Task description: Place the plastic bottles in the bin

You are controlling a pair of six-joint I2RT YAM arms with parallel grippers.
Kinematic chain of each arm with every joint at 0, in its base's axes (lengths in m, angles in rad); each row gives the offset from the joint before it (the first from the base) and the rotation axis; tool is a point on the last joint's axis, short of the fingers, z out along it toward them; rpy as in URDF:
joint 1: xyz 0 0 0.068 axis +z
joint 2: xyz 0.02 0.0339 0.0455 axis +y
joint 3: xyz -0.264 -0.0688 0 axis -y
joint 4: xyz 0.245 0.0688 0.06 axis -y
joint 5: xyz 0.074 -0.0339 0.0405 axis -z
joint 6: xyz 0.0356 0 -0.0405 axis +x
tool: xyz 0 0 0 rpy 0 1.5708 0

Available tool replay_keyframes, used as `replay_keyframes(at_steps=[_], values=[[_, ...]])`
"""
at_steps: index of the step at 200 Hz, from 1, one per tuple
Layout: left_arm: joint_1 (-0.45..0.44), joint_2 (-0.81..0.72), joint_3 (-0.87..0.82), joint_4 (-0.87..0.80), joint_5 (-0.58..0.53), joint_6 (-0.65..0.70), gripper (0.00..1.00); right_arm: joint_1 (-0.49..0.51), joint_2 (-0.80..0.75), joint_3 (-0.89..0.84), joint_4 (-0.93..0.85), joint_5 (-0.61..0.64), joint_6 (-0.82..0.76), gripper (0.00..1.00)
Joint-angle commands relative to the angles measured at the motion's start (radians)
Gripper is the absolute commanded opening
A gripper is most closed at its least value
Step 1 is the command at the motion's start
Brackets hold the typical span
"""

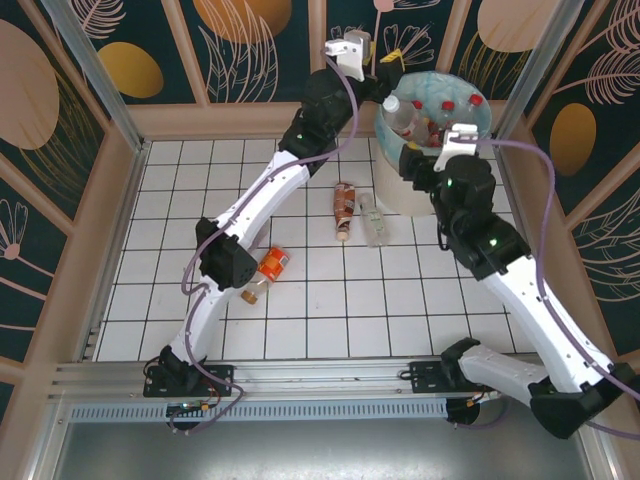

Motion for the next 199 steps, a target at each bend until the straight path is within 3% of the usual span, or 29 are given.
replay_keyframes(at_steps=[1,23,45,96,139,167,199], values=[[-0.001,-0.114,0.03,-0.067,0.02,-0.05,0.63,-0.079,0.093,0.142,-0.115,-0.168,0.098,0.77],[-0.001,-0.207,-0.024,-0.178,-0.057,-0.027,0.63,-0.075,0.221,0.296,-0.16,-0.208,0.073,0.71],[-0.001,-0.35,-0.175,-0.275,-0.161,0.034,0.64,-0.041,0.304,0.38,-0.132,-0.17,0.004,0.72],[0.0,-0.639,-0.611,-0.343,-0.347,0.146,0.66,-0.022,0.4,0.334,-0.023,-0.023,-0.14,0.76],[0.005,-0.784,-0.82,-0.287,-0.363,0.141,0.67,-0.107,0.414,0.293,0.07,-0.075,-0.13,0.71],[0.006,-0.808,-0.859,-0.26,-0.354,0.128,0.67,-0.191,0.443,0.295,0.066,-0.2,-0.074,0.7],[0.005,-0.807,-0.866,-0.256,-0.352,0.126,0.68,-0.234,0.475,0.3,0.048,-0.245,-0.038,0.7]])
